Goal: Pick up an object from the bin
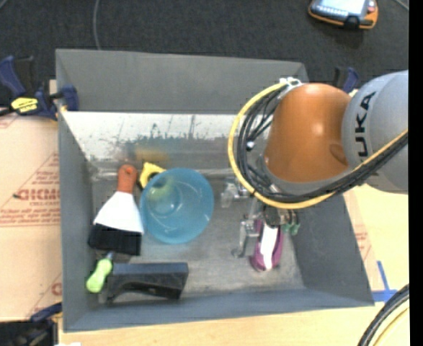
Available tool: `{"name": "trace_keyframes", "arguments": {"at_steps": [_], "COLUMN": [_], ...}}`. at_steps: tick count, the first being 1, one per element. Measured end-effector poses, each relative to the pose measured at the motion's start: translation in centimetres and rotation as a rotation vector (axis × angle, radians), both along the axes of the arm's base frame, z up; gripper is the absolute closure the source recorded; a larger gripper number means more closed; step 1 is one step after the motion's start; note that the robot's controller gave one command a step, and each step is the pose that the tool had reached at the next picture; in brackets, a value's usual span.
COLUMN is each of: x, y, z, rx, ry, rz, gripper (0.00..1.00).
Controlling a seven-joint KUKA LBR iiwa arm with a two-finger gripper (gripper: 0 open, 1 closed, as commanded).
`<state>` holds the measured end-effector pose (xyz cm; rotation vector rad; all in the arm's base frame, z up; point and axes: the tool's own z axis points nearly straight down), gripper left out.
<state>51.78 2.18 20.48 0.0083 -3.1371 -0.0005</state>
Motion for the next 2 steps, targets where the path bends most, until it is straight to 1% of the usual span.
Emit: {"name": "trace_keyframes", "arguments": {"at_steps": [1, 2], "x": [0.2, 5.6], "y": [0.0, 5.7], "z": [0.4, -11.0], "rx": [0.001, 0.0], "ry": [-0.008, -0.014], "rz": [-0.001, 0.198], "gripper": [0.0, 0.0]}}
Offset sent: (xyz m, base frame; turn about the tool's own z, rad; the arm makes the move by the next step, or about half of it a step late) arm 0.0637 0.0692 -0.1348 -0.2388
